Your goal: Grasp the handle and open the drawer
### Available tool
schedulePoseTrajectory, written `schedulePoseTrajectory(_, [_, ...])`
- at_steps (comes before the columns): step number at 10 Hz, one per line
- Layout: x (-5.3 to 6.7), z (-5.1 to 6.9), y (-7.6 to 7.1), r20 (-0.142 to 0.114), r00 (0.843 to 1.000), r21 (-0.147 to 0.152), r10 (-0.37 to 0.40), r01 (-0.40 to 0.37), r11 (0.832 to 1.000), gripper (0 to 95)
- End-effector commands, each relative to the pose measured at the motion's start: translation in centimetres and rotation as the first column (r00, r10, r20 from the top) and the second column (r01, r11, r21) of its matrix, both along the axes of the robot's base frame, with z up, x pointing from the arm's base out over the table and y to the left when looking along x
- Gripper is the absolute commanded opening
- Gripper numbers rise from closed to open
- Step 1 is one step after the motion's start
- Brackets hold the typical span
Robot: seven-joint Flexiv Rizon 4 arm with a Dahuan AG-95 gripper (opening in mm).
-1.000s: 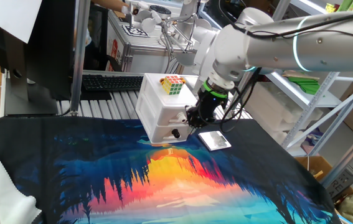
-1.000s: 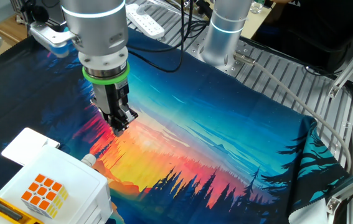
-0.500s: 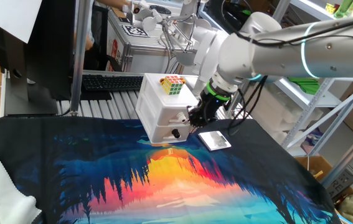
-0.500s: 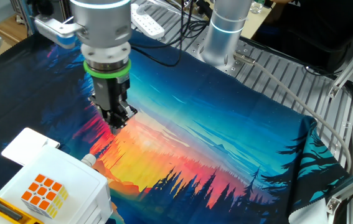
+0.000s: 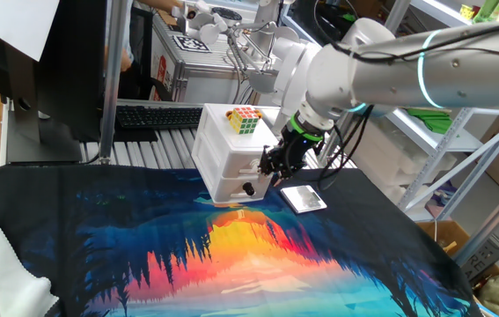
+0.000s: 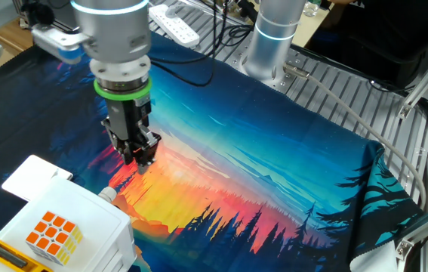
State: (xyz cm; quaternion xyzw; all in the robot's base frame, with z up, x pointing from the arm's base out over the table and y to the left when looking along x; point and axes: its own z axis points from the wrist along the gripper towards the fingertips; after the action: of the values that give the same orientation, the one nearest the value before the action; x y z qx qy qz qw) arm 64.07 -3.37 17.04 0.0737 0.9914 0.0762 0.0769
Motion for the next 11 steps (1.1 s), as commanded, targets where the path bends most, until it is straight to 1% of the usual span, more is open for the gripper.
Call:
schedulePoseTrajectory(1, [0.3,-0.22,0.46,0.004,1.0,-0.009,0.01,-0.01,1.0,38.0])
schedulePoseTrajectory(2, [0.3,-0.22,0.47,-0.01,1.0,-0.012,0.014,-0.014,1.0,38.0])
schedulePoseTrajectory(3, [0.3,-0.22,0.49,-0.039,0.999,-0.007,0.016,-0.017,1.0,38.0])
schedulePoseTrajectory(4, [0.29,-0.21,0.49,-0.046,0.999,-0.006,0.013,-0.014,1.0,38.0])
schedulePoseTrajectory(7, [0.24,-0.07,0.58,-0.044,0.999,-0.008,0.013,-0.013,1.0,38.0])
schedulePoseTrajectory(8, [0.2,-0.02,0.72,-0.044,0.999,-0.013,0.009,-0.01,1.0,38.0])
schedulePoseTrajectory(9, [0.17,0.04,0.8,-0.044,0.999,-0.027,0.006,-0.007,1.0,38.0])
schedulePoseTrajectory(11, [0.08,0.17,1.1,-0.045,0.999,-0.022,-0.009,0.008,1.0,38.0])
